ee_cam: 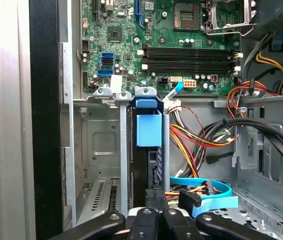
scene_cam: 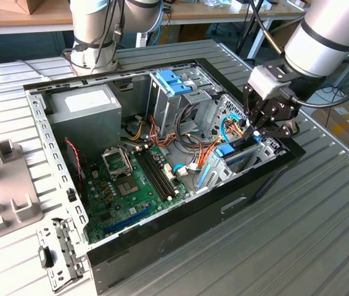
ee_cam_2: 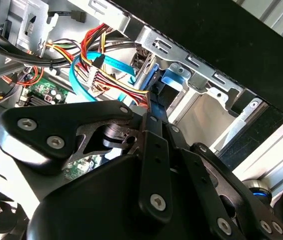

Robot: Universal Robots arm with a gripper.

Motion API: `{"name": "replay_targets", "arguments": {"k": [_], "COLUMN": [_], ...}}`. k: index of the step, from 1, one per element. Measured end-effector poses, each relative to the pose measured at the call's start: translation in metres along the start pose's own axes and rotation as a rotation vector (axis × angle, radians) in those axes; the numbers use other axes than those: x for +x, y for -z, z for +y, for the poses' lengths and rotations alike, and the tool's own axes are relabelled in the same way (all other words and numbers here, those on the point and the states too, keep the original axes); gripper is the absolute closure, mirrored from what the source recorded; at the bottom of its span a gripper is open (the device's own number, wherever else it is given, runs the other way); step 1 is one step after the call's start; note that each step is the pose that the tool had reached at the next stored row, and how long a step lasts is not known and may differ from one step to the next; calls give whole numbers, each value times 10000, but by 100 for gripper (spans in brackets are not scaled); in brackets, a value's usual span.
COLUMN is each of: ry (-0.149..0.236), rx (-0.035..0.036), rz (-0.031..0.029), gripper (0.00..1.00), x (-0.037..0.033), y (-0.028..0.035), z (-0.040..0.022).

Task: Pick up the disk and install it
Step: 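Insert the first disk wire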

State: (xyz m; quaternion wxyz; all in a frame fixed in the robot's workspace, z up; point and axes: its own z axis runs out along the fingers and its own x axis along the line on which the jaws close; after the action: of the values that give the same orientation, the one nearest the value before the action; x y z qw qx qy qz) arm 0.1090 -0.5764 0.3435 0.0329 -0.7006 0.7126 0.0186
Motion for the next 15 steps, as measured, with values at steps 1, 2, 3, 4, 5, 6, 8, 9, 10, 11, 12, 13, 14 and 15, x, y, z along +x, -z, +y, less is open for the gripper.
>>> {"name": "replay_targets", "arguments": {"k": [1,2,3,4,5,6,8,9,10,11,12,13,14,15], "ry": [-1,0,-1,0,-1,-1,0,-1,-4,-5,-7,-9,-11,-11], "rx": [0,0,0,0,0,0,-4,-9,-24,-38,-59,-76,-89,-93], "rz": [-1,-3,-12,-8,-11,-16,-48,-68,-101,-120,-153,-172,-195,-205], "gripper": [89,89,89,89,89,89,89,89,89,89,89,89,89,89], "x": [0,-1,-2,-7,-9,-9,-12,-12,-12,-12,-13,-13,-14,-14], "y": [0,6,20,83,108,115,116,117,115,116,115,115,115,116], "z": [0,0,0,-2,-2,-2,-7,-10,-20,-31,-53,-78,-106,-119]}}
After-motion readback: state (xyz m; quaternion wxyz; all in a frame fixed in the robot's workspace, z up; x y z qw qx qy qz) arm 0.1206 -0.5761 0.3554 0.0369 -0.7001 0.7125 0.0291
